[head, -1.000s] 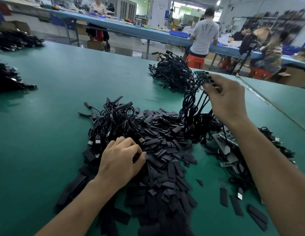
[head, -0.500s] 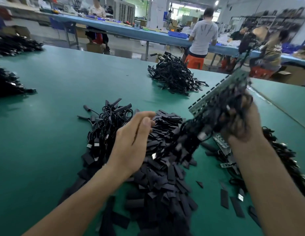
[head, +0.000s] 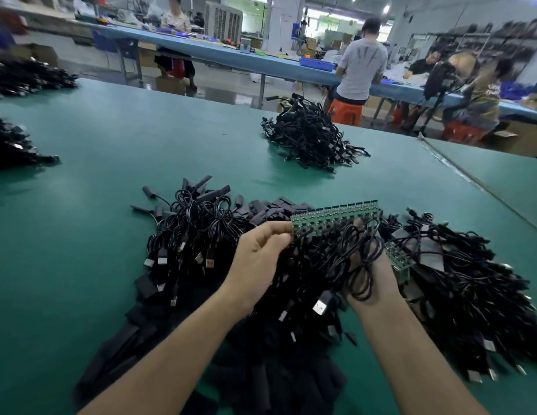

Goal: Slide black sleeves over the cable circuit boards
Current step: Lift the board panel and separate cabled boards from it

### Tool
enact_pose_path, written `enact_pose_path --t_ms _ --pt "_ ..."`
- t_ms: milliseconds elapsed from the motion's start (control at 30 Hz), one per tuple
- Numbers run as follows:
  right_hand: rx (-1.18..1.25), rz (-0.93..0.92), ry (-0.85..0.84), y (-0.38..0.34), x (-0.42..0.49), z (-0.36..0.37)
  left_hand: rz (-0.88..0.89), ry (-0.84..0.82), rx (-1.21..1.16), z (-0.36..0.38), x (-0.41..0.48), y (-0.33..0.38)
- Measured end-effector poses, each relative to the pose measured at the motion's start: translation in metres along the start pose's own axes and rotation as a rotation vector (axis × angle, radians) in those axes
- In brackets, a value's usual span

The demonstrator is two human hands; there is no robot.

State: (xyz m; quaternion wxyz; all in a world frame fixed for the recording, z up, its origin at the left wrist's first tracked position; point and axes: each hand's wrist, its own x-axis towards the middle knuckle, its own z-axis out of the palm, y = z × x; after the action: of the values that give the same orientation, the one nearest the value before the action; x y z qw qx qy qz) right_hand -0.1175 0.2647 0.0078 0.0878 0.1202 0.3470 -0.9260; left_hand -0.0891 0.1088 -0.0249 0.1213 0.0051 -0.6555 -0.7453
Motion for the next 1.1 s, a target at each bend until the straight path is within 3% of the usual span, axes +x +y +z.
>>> enact_pose_path --t_ms 67,233,300,367,433,467,533,600,733,1100 --pt "-0.059 0.055 -0.014 0.006 0.007 -0.002 0.011 0.013 0.012 -0.002 0.002 -0.007" --pt "-0.576 -0.095 0.127 -0.004 0.016 -0.02 0.048 0.128 0.102 -0.015 0.012 -0.027" --pt "-0.84 -0.347 0.224 -0.016 0.021 -0.029 0.06 0.132 0.115 -0.018 0.015 -0.032" --pt "-1.064 -0.755 0.282 -0.023 0.021 -0.028 0.059 0.105 0.117 -0.018 0.016 -0.035" --pt "-1.291 -1.071 0.067 -0.024 0.016 -0.015 0.042 0.068 0.084 -0.018 0.017 -0.036" --pt "-1.439 -1.102 -0.107 -0.023 0.016 -0.006 0.028 0.036 0.054 -0.019 0.018 -0.036" --pt "-1.792 -0.988 -0.39 -0.018 0.02 0.008 0.026 -0.055 -0.004 -0.021 0.017 -0.034" --pt "-1.994 -0.841 -0.49 -0.014 0.026 0.016 0.062 -0.124 0.003 -0.023 0.015 -0.031" --pt "-1.923 -0.631 -0.536 -0.011 0.035 0.012 0.08 -0.13 0.056 -0.027 0.013 -0.031" --pt "-1.532 -0.596 -0.624 0.015 0.047 -0.002 0.119 -0.084 0.048 -0.026 0.013 -0.034"
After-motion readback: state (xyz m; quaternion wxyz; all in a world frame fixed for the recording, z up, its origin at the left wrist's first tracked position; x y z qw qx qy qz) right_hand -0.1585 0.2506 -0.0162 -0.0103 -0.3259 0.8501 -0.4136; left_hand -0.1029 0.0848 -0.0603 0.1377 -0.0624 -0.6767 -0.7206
